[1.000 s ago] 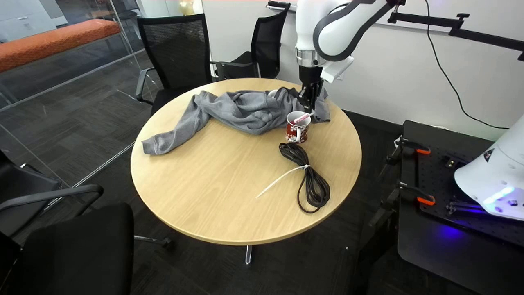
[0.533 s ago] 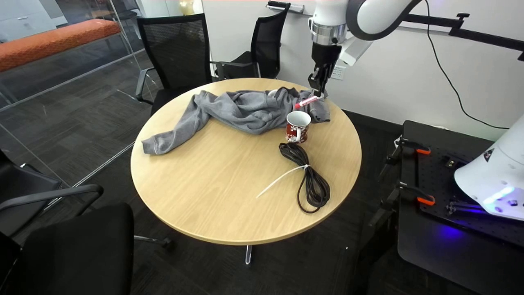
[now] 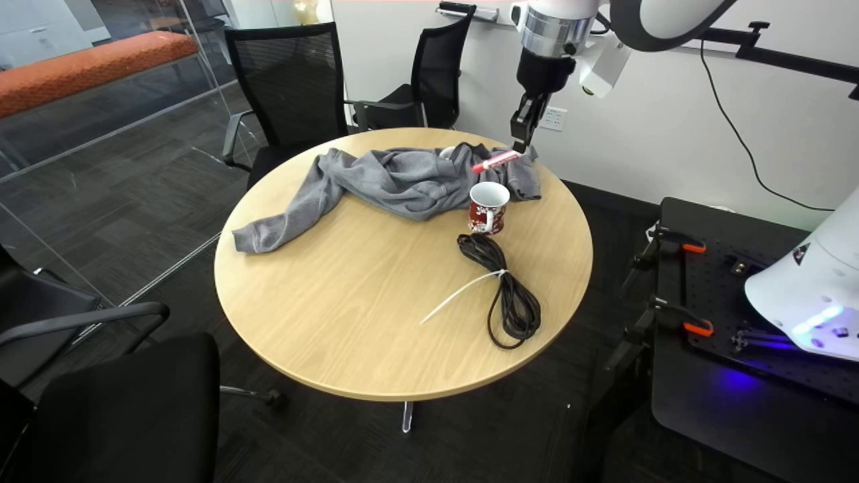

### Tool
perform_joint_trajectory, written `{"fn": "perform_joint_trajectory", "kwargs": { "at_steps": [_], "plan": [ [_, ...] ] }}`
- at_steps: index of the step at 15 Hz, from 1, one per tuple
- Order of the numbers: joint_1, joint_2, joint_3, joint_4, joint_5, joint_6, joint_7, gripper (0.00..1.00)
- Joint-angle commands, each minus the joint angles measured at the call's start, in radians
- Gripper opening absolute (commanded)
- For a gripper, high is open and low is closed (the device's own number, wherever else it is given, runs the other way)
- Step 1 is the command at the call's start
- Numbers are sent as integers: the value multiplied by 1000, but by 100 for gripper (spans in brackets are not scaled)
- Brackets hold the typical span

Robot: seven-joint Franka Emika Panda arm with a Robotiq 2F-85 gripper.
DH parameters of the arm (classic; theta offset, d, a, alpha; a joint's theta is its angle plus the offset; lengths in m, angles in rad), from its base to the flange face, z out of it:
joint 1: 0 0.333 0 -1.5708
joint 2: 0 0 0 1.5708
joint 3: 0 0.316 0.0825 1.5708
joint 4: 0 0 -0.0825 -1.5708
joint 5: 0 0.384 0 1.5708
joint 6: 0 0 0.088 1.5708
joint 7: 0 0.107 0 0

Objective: Remove the red marker from the red mug

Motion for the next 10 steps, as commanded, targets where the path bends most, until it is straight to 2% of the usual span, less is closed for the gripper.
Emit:
{"fn": "perform_joint_trajectory", "kwargs": {
  "at_steps": [1, 4, 10],
  "plan": [
    [15, -8, 32, -10, 30, 34, -35, 5],
    [27, 18, 58, 9, 32, 49, 33, 5],
    [34, 108, 85, 57, -58, 149, 334, 5]
  ]
}}
